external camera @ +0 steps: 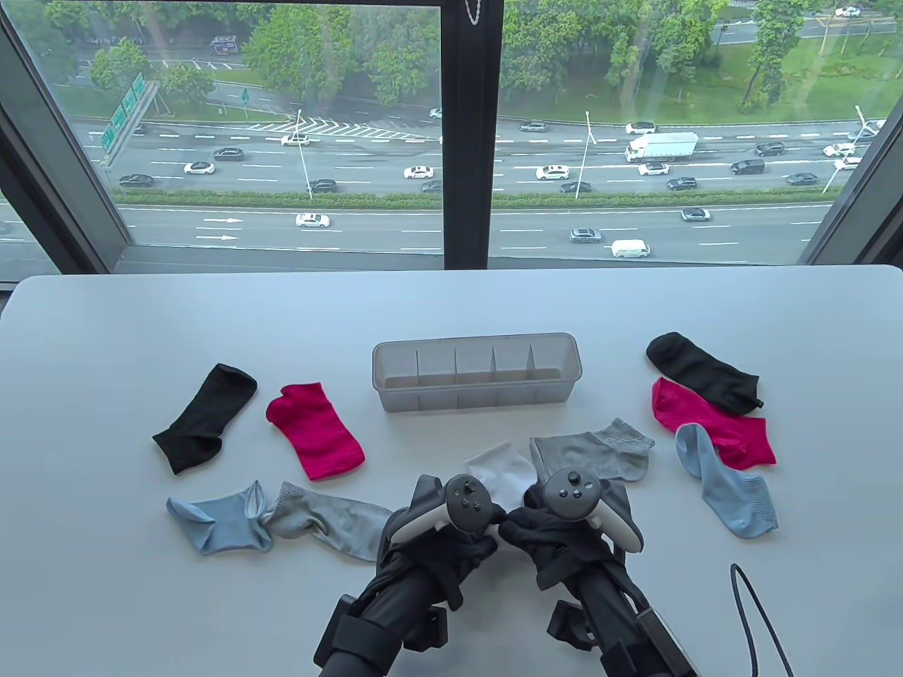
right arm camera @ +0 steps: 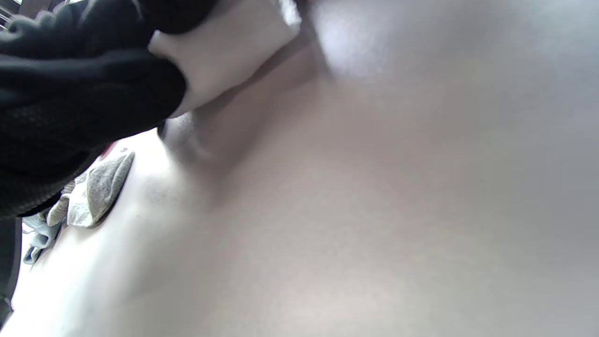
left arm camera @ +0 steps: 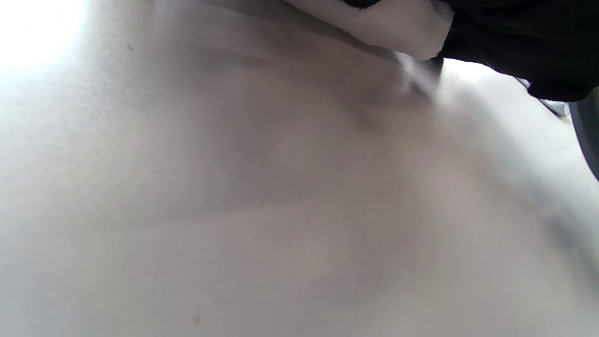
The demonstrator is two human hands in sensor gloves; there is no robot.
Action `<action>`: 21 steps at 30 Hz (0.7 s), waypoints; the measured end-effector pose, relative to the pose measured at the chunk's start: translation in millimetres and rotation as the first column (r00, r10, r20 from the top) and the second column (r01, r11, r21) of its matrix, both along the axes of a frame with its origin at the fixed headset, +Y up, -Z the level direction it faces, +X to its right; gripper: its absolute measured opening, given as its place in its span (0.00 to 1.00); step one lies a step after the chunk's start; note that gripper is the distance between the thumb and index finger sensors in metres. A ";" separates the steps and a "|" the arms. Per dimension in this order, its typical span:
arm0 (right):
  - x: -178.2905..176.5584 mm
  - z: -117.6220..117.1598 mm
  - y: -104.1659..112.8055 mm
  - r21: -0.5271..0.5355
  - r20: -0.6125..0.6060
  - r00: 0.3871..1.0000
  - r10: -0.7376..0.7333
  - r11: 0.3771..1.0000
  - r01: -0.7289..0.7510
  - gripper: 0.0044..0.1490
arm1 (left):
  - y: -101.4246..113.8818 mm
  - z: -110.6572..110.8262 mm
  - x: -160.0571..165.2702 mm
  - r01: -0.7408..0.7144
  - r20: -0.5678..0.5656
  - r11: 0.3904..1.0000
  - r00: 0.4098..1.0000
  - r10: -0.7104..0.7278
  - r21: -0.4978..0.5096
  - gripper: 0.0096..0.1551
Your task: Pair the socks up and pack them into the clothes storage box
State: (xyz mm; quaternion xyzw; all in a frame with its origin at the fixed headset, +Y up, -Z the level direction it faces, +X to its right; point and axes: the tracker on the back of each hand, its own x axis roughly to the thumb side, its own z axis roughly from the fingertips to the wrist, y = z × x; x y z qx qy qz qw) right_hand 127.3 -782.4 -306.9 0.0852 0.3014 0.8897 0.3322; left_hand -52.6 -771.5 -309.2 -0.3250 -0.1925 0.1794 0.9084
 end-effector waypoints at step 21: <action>-3.2 4.4 6.3 0.024 0.014 0.999 -0.052 0.998 0.052 0.25 | 0.4 5.8 7.8 0.086 0.043 0.994 0.995 -0.089 0.065 0.28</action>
